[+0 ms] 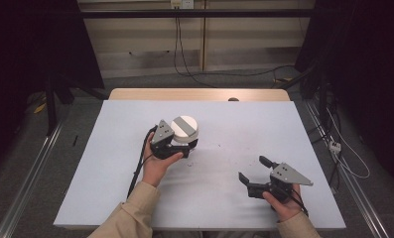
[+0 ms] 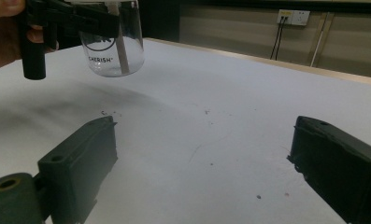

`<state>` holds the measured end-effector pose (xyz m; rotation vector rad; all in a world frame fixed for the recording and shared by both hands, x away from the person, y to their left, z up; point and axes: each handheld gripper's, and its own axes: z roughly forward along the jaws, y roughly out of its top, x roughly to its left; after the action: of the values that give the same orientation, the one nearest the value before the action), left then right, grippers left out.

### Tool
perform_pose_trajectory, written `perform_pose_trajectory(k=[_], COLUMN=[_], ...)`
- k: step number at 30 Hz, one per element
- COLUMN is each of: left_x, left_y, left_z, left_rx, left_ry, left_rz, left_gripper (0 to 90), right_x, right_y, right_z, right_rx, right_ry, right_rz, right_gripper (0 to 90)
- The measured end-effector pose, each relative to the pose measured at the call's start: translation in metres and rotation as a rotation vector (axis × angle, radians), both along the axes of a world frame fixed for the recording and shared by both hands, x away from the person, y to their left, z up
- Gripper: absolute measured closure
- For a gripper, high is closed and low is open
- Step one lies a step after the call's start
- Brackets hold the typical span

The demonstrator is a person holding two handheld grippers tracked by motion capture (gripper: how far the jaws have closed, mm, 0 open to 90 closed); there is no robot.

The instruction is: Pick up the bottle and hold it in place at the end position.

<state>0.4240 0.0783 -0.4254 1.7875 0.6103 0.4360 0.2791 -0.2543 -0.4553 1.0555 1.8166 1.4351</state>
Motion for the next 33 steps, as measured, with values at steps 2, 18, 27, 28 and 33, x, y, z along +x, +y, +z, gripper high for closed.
perform_pose_trajectory(k=[2, 18, 27, 28, 33], left_x=[0.001, 0.009, 0.014, 0.014, 0.017], left_y=[0.0, -0.002, -0.008, -0.008, -0.008], left_z=[-0.001, -0.002, 0.001, 0.001, -0.002], left_rx=[0.0, 0.012, 0.012, 0.011, 0.013], left_ry=[0.002, 0.008, 0.006, 0.007, 0.017], left_rz=[0.005, 0.017, 0.013, 0.014, 0.019], left_gripper=[18.5, 18.5, 18.5, 18.5, 18.5], right_x=[0.0, 0.0, 0.0, 0.0, 0.0], right_y=[0.0, 0.001, 0.001, 0.001, 0.0], right_z=[0.0, 0.0, -0.001, -0.001, -0.001], right_rx=[-0.005, -0.002, -0.002, -0.003, -0.002], right_ry=[-0.003, 0.001, 0.001, 0.001, 0.004], right_rz=[0.002, 0.006, 0.005, 0.002, 0.001], right_gripper=[6.9, 7.0, 7.0, 7.0, 7.0])
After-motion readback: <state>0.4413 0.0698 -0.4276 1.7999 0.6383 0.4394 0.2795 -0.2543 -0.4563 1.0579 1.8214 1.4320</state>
